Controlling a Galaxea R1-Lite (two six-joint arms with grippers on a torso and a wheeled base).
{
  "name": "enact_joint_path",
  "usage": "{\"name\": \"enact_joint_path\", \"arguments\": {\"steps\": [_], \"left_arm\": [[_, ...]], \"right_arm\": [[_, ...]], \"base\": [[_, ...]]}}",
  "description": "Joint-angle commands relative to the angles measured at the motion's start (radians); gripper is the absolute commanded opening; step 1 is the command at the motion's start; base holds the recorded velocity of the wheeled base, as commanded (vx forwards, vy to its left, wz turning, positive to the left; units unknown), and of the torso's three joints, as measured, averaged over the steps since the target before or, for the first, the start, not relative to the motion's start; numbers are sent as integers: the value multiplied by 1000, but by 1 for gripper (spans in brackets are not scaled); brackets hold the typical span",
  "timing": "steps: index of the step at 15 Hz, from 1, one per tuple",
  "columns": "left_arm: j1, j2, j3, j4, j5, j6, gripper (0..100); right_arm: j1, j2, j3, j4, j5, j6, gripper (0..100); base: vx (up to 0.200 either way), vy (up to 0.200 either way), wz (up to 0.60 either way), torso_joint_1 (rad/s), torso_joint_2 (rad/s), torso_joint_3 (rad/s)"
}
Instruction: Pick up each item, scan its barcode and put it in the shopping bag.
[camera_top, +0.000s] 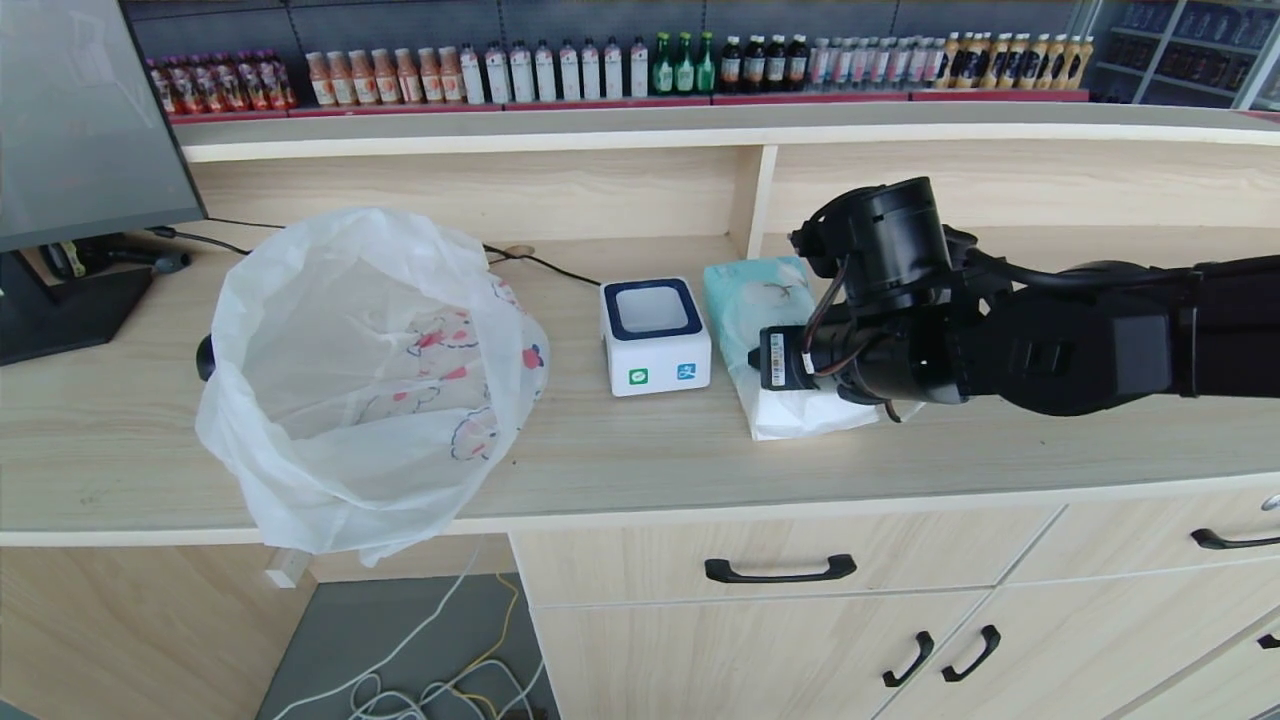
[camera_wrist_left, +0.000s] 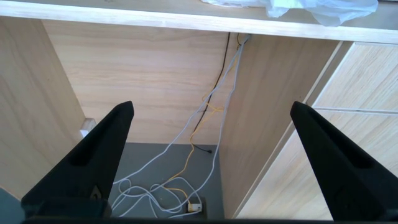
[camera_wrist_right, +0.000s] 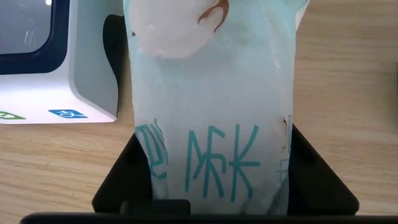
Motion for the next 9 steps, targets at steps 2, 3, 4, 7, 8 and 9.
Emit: {"name": "enact_joint_path", "arguments": {"steps": [2,3,4,7,8,9], "left_arm": [[0,0,0,0,0,0,100],[-1,0,0,0,0,0,100],[-1,0,0,-2,0,0,100],[-1,0,0,-2,0,0,100],[-1,0,0,0,0,0,100],[0,0,0,0,0,0,100]], "right_arm": [[0,2,0,3,-3,-2,0],[0,2,0,-1,-3,-2,0],[0,-1,0,-1,-3,-2,0],[5,-28,6,-1,-4,-4,0],[8,-40,-3,-1,-4,-5,0],[12,-64,-3,-1,-4,-14,0]], "base": [[0,0,0,0,0,0],[0,0,0,0,0,0],[0,0,0,0,0,0],[0,0,0,0,0,0],[0,0,0,0,0,0],[0,0,0,0,0,0]]}}
